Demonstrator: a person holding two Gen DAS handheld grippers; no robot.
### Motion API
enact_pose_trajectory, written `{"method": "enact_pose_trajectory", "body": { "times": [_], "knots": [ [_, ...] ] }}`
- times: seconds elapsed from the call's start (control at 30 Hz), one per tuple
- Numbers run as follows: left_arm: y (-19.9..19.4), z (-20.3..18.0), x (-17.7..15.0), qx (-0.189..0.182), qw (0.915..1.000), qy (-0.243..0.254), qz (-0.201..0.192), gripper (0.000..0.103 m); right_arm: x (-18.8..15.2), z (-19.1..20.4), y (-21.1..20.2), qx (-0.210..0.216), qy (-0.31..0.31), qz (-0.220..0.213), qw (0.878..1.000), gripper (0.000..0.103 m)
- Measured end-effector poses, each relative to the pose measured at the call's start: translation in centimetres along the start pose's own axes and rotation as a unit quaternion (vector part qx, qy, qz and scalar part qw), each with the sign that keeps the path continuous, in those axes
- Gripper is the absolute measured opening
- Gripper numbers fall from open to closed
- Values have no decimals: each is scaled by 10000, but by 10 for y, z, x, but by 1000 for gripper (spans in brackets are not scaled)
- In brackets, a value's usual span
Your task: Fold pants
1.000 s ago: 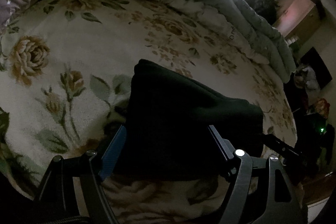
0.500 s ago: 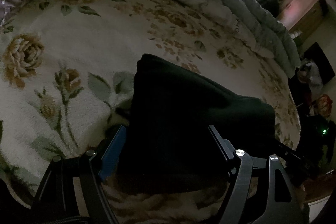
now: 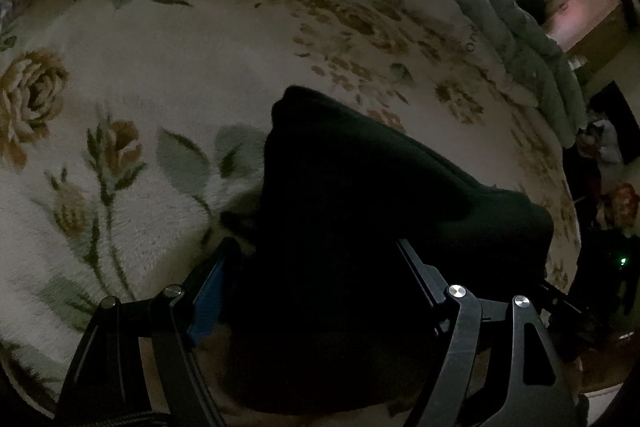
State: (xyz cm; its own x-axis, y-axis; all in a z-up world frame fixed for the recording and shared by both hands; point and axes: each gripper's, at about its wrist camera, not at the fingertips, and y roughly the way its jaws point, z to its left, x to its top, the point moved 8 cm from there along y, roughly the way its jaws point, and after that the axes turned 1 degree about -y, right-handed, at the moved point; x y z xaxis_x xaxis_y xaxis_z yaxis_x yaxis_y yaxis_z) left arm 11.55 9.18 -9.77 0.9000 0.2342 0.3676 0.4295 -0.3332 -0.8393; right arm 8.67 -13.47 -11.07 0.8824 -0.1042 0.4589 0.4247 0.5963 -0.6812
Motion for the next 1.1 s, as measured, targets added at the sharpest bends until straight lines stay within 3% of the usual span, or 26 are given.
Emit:
{"method": "enact_pose_trajectory", "body": {
  "times": [0.13,0.43,0.57,0.67,0.83,1.1],
  "knots": [
    [4,2,0,-100,9999,-75,18,71,1,-3,4,81,4,-29,10000,95],
    [5,-1,-1,-95,9999,-58,-35,57,2,3,12,402,73,-18,9992,69],
    [-1,-5,0,-119,9998,3,-136,38,1,13,5,390,-159,-127,9990,59],
    [-12,-7,2,-197,9995,-17,-231,30,5,23,-2,459,-255,-255,9983,54],
    [-34,-9,11,-336,9985,-60,-428,28,22,38,-11,620,-378,-419,9965,51],
    [-66,1,31,-25,9964,10,-844,27,50,70,2,721,-745,-420,9937,50]
  ]
}}
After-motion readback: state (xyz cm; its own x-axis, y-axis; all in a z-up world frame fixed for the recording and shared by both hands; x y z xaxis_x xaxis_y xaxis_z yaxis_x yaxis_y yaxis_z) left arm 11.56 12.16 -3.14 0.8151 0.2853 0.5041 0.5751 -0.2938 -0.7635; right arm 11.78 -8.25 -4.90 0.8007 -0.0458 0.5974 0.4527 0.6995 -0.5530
